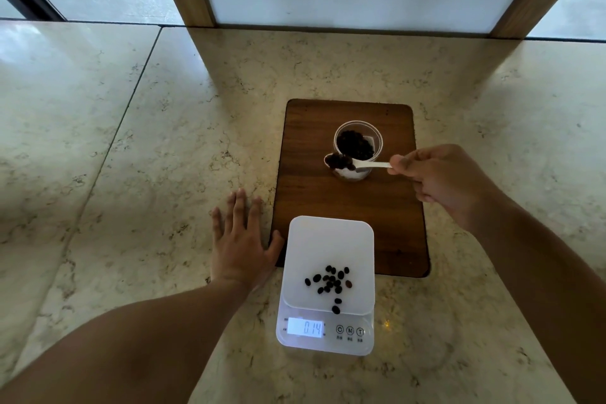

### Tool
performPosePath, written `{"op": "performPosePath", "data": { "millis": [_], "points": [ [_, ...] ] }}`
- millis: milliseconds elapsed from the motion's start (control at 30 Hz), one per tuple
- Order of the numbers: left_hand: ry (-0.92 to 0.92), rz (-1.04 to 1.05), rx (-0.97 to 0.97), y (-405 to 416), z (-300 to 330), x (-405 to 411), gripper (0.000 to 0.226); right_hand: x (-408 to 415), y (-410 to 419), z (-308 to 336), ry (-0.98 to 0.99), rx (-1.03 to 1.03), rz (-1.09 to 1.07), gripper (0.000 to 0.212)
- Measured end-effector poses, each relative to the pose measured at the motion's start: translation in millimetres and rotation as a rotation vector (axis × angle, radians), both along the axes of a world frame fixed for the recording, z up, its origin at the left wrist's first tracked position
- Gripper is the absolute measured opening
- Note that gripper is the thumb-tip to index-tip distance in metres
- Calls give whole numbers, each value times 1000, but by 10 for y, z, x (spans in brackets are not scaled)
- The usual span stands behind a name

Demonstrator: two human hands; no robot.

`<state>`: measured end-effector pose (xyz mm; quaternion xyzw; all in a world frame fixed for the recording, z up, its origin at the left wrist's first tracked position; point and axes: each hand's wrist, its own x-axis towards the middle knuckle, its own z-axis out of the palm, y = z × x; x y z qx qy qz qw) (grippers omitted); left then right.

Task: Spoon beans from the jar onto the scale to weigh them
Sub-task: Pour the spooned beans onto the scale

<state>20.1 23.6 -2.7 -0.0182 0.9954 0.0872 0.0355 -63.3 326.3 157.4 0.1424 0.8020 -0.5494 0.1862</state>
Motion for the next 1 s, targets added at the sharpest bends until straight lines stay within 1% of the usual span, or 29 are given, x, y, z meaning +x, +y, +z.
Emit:
{"op": "performPosePath", "data": {
  "millis": [200, 500, 667, 1000],
  "points": [
    [-12, 3, -9, 0, 0, 4, 81, 299, -18, -167, -69, -4, 91, 27],
    [13, 5, 13, -9, -32, 0, 81, 763, -62, -585, -186, -46, 74, 26],
    [21, 8, 13, -15, -55, -5, 81, 892, -45, -688, -150, 32, 59, 25],
    [20, 6, 0, -15, -47, -4, 81, 971, -48, -758, -60, 52, -5, 21]
  ]
}}
